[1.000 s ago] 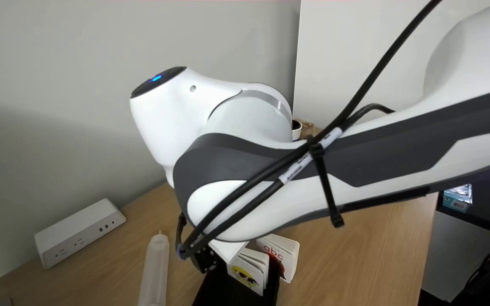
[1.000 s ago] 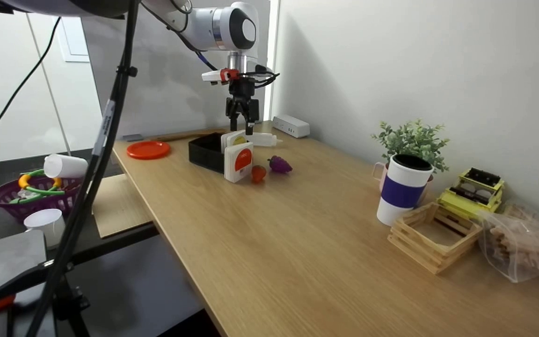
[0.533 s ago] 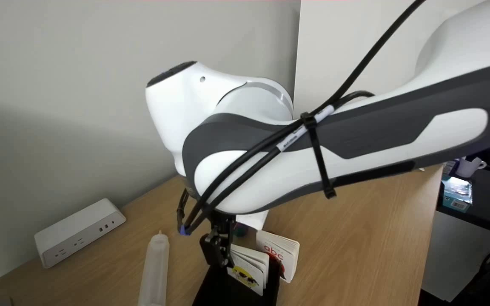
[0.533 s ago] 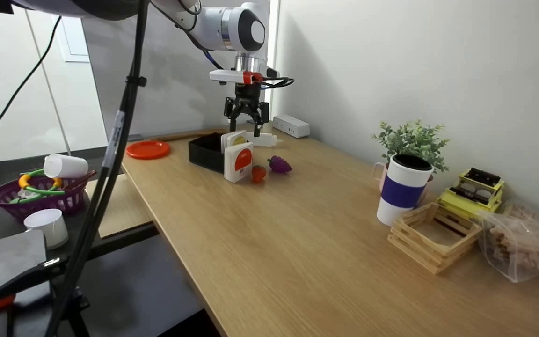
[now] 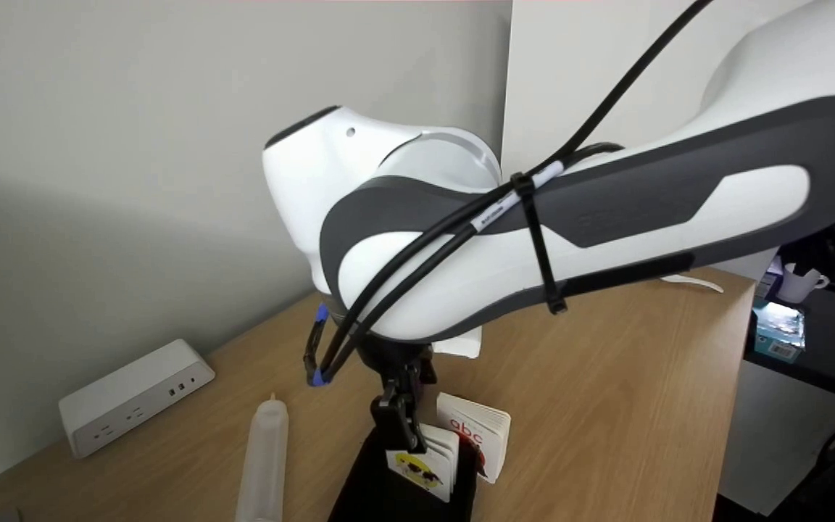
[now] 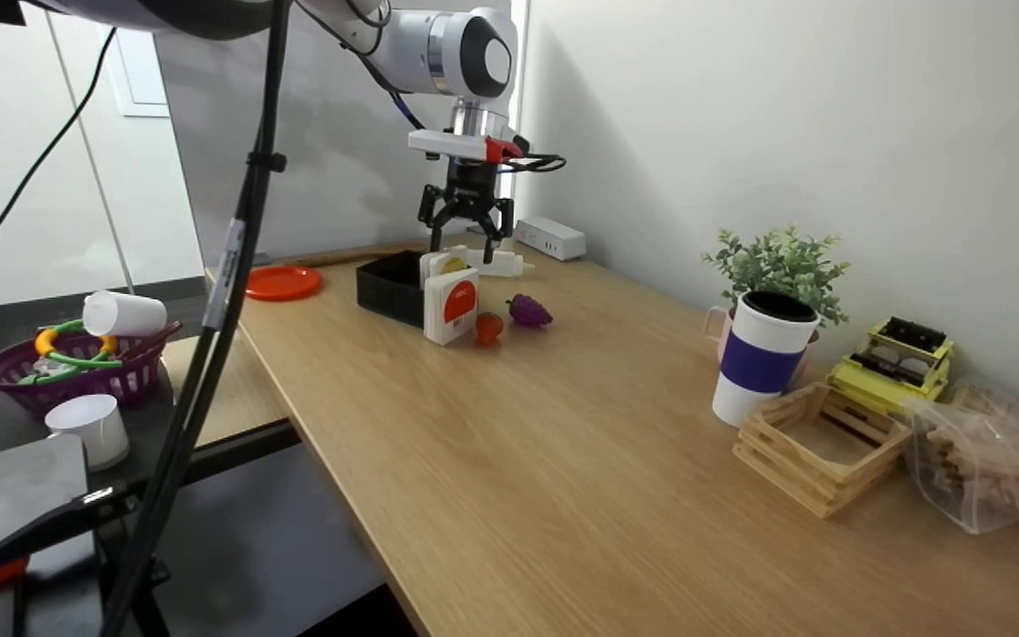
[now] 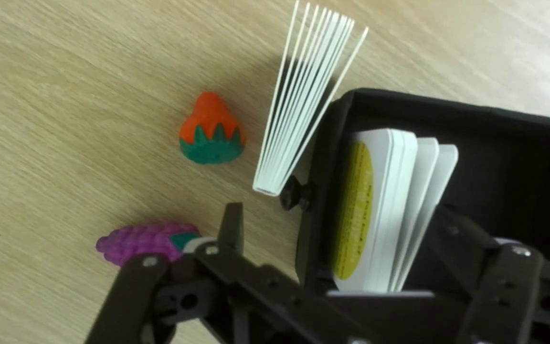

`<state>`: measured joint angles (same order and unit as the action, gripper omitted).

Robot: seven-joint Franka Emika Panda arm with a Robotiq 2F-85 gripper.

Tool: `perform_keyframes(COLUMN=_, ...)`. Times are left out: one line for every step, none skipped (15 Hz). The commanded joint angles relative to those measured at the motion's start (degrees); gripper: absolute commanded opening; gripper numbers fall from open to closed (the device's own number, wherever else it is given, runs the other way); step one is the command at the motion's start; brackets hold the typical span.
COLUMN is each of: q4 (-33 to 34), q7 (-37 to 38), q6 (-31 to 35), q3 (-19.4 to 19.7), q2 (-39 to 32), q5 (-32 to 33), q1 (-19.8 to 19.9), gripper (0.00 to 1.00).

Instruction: Take the books out of the bookcase and put them upright on the table

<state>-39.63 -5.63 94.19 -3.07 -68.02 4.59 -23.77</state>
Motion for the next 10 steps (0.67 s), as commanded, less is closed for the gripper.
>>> perform_keyframes(q4=0.7, q7=-1.7, q6=-3.6, q3=-0.7, q2=0.0, q5=-0.4, q1=0.1, gripper=1.00)
perform_keyframes(q4=0.7, q7=-1.7, q6=-4.1, q3=-0.8, q2=0.0, q5=-0.4, q1=0.0, gripper=1.00)
perform_keyframes(q4=0.8, q7=-1.6, q6=-4.5, q3=-0.9, q2=0.0, q5=-0.5, q1=0.0, gripper=1.00)
perform_keyframes(q4=0.9, q7=-1.5, q6=-4.6, q3=-1.0, q2=0.0, q5=-0.5, q1=0.0, gripper=1.00)
perform_keyframes(q4=1.0, q7=-1.4, q6=-4.7, q3=-1.1, q2=0.0, q5=-0.5, q1=0.0, gripper=1.00)
perform_keyframes(q4=1.1, q7=-1.2, q6=-4.8, q3=-1.1, q2=-0.1, q5=-0.5, q1=0.0, gripper=1.00)
perform_keyframes(q4=1.2, q7=-1.1, q6=-4.9, q3=-1.2, q2=-0.1, q5=-0.6, q1=0.0, gripper=1.00)
perform_keyframes(q4=1.2, q7=-1.2, q6=-4.9, q3=-1.3, q2=-0.1, q5=-0.6, q1=0.0, gripper=1.00)
perform_keyframes(q4=1.3, q7=-1.2, q6=-4.9, q3=-1.3, q2=-0.1, q5=-0.6, q1=0.1, gripper=1.00)
perform_keyframes(q4=1.4, q7=-1.2, q6=-4.9, q3=-1.4, q2=-0.2, q5=-0.6, q1=0.1, gripper=1.00)
